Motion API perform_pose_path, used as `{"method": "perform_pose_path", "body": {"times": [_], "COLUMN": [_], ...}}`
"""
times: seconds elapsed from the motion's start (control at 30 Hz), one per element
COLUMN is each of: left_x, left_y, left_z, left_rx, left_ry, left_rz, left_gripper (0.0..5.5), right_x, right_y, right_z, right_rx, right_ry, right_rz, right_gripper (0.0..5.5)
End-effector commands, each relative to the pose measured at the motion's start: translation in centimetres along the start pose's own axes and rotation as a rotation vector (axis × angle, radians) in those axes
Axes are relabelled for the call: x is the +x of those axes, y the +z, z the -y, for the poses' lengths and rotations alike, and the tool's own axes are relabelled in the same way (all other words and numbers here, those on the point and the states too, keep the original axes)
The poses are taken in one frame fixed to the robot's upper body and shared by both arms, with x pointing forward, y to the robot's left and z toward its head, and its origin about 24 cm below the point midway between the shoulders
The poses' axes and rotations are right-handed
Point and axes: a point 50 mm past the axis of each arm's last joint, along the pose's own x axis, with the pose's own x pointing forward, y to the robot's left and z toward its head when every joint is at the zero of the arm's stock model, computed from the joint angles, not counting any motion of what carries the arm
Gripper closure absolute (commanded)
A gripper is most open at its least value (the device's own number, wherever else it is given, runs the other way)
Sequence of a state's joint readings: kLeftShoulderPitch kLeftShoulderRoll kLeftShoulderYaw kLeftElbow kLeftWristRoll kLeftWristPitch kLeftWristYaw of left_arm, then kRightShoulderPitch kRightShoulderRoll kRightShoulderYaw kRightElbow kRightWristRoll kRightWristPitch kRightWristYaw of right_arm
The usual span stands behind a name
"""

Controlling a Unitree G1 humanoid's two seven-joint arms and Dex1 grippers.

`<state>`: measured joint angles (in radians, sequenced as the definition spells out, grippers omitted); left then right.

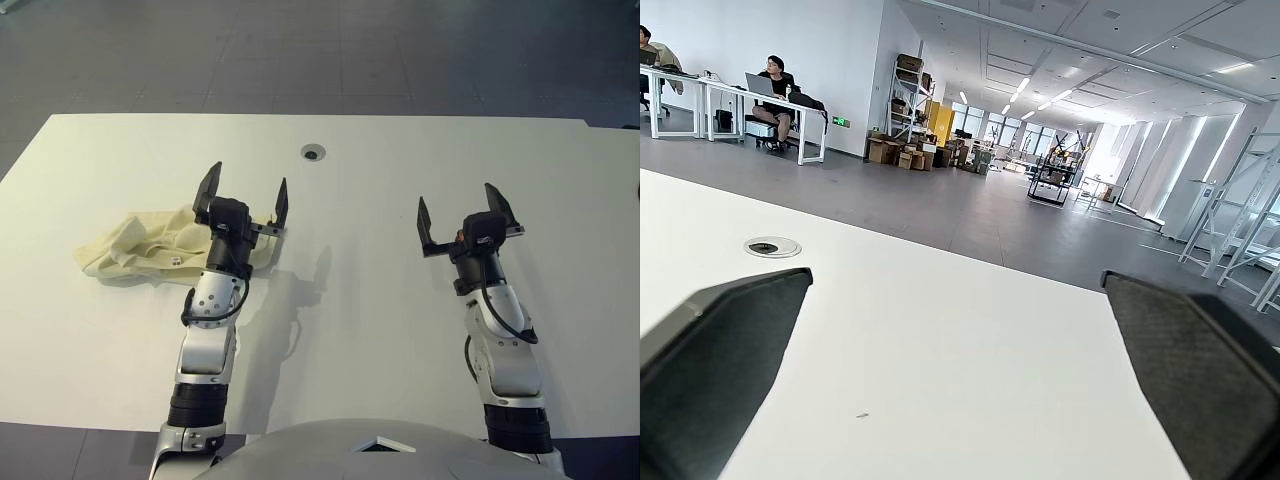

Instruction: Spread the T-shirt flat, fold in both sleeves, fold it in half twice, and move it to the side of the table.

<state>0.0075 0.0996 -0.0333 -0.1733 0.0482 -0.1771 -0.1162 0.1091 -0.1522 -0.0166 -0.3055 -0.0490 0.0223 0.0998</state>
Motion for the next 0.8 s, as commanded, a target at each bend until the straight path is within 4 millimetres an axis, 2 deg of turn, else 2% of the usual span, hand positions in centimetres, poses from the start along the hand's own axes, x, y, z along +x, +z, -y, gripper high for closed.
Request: {"method": "perform_pose_path", "body": {"times": [0.03, 0.8], "left_x": [0.30, 0.38], "left_y": [0.10, -0.25], "left_z": [-0.07, -0.33], "left_rx": [0.014, 0.014], "left_ry": [-0.015, 0.011], "left_rz": [0.018, 0.002], "left_gripper": [0.10, 0.10], "right_x": [-0.09, 0.03], "right_y": [-0.52, -0.58], "right_z": [-0.35, -0.30], "right_rx": [-0.023, -0.009], "right_ry": [0.032, 0.027], "right_rz": [-0.021, -0.013], "right_gripper": [0.13, 0.13]}}
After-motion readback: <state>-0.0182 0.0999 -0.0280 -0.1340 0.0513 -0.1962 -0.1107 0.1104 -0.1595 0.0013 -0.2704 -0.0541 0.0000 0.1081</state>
